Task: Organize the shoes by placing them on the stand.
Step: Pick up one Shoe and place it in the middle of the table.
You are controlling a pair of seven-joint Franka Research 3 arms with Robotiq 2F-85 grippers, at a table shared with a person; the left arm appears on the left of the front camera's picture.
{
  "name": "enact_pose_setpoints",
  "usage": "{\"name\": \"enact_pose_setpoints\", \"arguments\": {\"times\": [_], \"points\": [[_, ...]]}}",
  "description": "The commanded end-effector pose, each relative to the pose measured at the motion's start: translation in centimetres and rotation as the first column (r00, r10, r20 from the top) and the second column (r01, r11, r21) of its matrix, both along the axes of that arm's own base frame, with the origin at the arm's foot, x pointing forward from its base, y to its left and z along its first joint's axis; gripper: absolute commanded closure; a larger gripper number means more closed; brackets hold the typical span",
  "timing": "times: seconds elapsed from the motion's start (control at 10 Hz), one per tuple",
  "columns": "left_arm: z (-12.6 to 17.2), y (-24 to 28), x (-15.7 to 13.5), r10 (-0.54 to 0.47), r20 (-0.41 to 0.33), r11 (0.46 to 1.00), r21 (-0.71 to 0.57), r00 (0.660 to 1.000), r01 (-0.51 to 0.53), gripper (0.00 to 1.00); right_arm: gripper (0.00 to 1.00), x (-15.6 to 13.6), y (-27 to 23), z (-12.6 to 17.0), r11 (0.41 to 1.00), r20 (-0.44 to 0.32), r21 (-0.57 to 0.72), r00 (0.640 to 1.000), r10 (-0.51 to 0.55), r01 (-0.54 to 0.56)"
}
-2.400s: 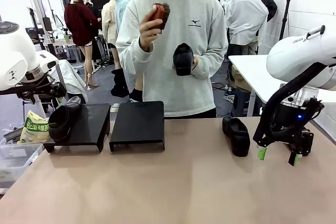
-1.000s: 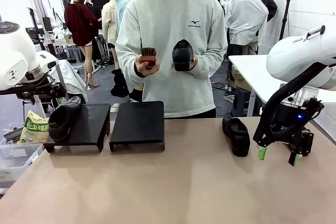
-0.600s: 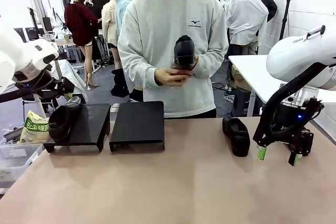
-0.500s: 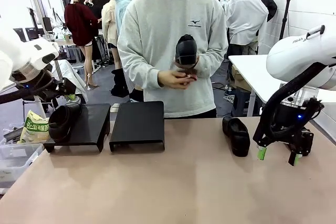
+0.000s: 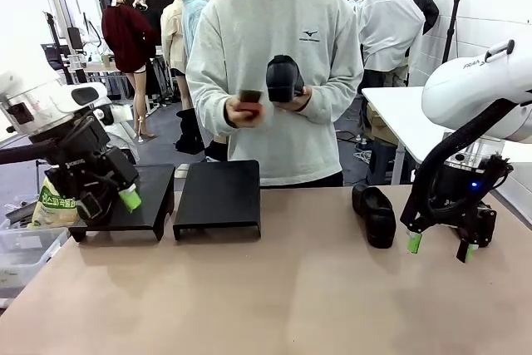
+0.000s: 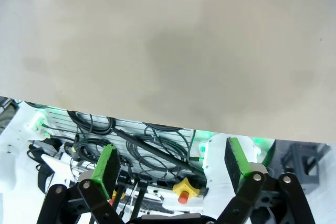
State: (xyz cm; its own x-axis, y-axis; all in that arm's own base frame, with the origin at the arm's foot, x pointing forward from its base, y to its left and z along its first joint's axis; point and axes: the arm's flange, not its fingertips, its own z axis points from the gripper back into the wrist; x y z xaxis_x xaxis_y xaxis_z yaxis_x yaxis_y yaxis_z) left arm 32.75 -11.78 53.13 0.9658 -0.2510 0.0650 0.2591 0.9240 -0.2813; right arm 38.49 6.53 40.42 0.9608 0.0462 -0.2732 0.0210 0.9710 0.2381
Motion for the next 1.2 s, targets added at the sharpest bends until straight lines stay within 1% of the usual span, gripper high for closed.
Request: {"name": "enact_pose_setpoints", "arguments": {"times": [0.0, 0.1, 0.3, 0.4, 0.5, 0.6, 0.7, 0.8, 0.9, 1.0, 1.1], "points": [[0.6, 1.1, 2.0, 0.014, 0.004, 0.996, 0.088, 1.0, -0.014, 0.0, 0.0, 0.1, -0.2, 0.1, 1.0, -0.005, -0.018, 1.0, 0.016, -0.016], [0.0, 0.0, 0.0, 0.0, 0.0, 1.0, 0.0, 1.0, 0.0, 0.0, 0.0, 0.0, 0.0, 0.0, 1.0, 0.0, 0.0, 1.0, 0.0, 0.0], [0.0, 0.0, 0.0, 0.0, 0.0, 1.0, 0.0, 1.0, 0.0, 0.0, 0.0, 2.5, -2.2, 3.4, 0.996, 0.045, -0.063, 0.997, -0.055, 0.057], [0.0, 0.0, 0.0, 0.0, 0.0, 1.0, 0.0, 1.0, 0.0, 0.0, 0.0, 4.2, -2.8, 5.0, 0.991, 0.071, -0.097, 0.994, -0.082, 0.088], [0.0, 0.0, 0.0, 0.0, 0.0, 1.0, 0.0, 1.0, 0.0, 0.0, 0.0, 6.8, -2.8, 5.8, 0.985, 0.093, -0.135, 0.992, -0.09, 0.102], [0.0, 0.0, 0.0, 0.0, 0.0, 1.0, 0.0, 1.0, 0.0, 0.0, 0.0, 9.7, -2.9, 6.0, 0.971, 0.107, -0.194, 0.987, -0.123, 0.142], [0.0, 0.0, 0.0, 0.0, 0.0, 1.0, 0.0, 1.0, 0.0, 0.0, 0.0, 11.8, -3.2, 5.7, 0.955, 0.087, -0.228, 0.981, -0.174, 0.189], [0.0, 0.0, 0.0, 0.0, 0.0, 1.0, 0.0, 1.0, 0.0, 0.0, 0.0, 14.5, -3.5, 5.1, 0.945, 0.088, -0.265, 0.981, -0.176, 0.193], [0.0, 0.0, 0.0, 0.0, 0.0, 1.0, 0.0, 1.0, 0.0, 0.0, 0.0, 16.5, -3.8, 4.5, 0.932, 0.102, -0.302, 0.979, -0.176, 0.199], [0.0, 0.0, 0.0, 0.0, 0.0, 1.0, 0.0, 1.0, 0.0, 0.0, 0.0, 18.3, -4.2, 3.6, 0.911, 0.101, -0.353, 0.976, -0.191, 0.214], [0.0, 0.0, 0.0, 0.0, 0.0, 1.0, 0.0, 1.0, 0.0, 0.0, 0.0, 19.8, -4.4, 2.4, 0.894, 0.076, -0.387, 0.974, -0.211, 0.224]]}}
